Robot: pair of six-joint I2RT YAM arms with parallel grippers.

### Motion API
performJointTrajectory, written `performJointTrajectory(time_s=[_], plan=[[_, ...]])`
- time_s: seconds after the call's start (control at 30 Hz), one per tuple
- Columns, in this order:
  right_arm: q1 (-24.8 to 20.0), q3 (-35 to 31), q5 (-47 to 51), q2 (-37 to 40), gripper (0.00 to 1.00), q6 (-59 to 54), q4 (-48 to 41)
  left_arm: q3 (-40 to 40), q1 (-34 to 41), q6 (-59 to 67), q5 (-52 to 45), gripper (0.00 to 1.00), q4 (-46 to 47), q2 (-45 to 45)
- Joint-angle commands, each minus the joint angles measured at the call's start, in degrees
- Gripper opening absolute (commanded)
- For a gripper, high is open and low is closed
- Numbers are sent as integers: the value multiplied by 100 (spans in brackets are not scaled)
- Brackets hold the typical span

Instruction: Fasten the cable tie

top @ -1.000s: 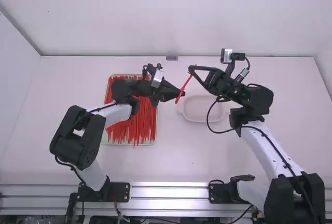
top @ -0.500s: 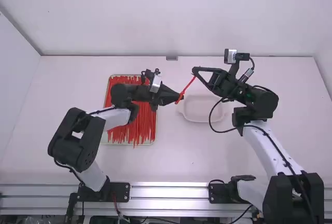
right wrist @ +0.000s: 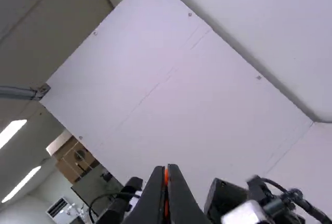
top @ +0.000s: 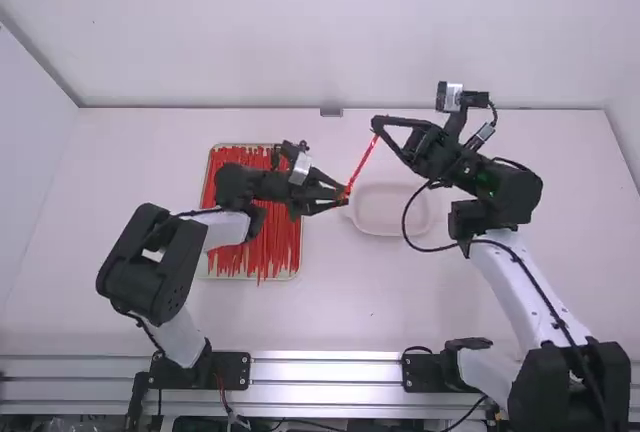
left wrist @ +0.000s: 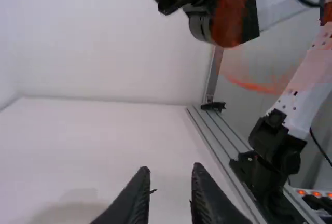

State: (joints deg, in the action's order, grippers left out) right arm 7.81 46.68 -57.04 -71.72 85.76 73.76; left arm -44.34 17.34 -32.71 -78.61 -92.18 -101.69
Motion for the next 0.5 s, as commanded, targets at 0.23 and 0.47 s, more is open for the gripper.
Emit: performJointTrajectory(time_s=[0.23,0.47], plan=[[72,133,81,90,0,-31,37,-479,-44,-96,-306,59,-48,-9],[87,129,-195,90,0,-31,37,-776,-490,-396,-468,89,-52,-9]])
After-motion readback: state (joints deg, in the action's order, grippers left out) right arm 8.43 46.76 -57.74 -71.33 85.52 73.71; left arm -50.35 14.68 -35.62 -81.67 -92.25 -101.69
